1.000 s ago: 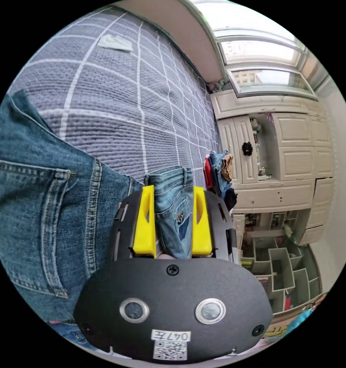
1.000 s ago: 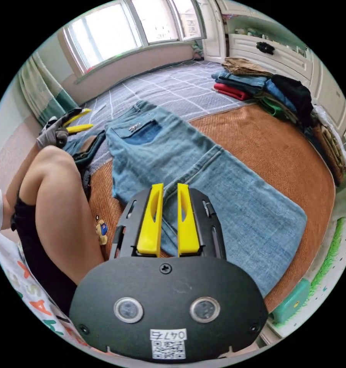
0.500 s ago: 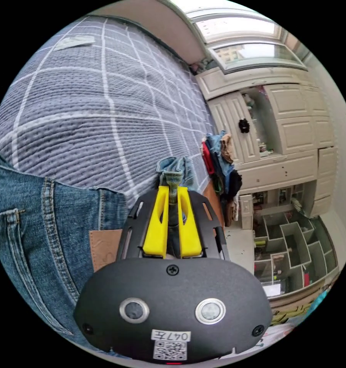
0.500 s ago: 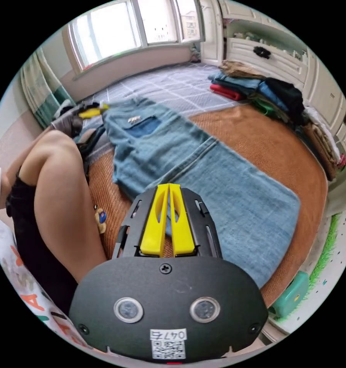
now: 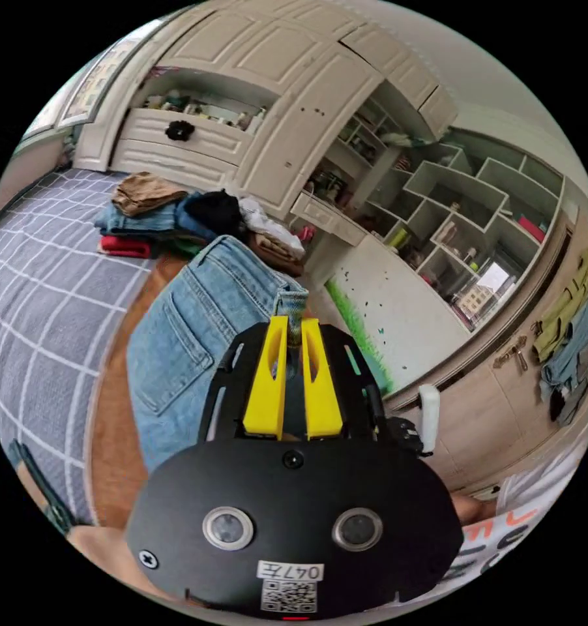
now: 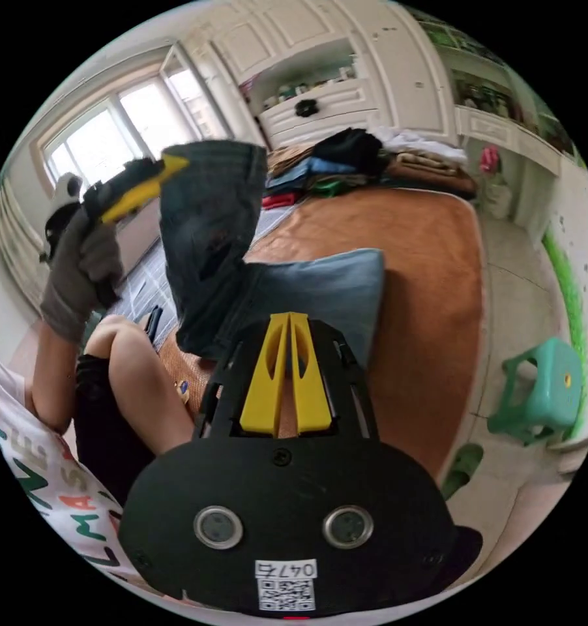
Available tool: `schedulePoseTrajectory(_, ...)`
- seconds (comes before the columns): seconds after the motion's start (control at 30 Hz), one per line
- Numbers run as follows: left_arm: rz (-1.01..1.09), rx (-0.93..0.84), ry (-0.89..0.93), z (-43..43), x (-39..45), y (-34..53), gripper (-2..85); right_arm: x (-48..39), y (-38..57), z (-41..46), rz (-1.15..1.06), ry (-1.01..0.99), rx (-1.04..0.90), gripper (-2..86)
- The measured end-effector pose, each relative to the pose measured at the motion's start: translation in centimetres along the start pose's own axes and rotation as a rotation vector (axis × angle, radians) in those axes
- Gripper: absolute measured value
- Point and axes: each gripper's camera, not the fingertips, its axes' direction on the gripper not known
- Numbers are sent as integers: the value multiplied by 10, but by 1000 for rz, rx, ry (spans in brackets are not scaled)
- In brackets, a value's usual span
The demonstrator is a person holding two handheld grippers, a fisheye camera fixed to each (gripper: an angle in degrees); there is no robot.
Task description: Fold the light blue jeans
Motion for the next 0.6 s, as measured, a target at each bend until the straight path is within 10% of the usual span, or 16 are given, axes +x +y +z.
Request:
schedulePoseTrajectory(0.17, -69, -427, -41, 214, 41, 96, 52, 67, 29, -57, 142, 57, 14, -9)
schedulePoseTrajectory(0.4, -53, -319, 202, 133, 50, 52, 145, 87, 19, -60, 152, 20, 40, 39)
schedulePoseTrajectory(0.6, -169, -137, -9, 20, -44, -34, 157, 92, -25, -5, 151, 86, -118, 84)
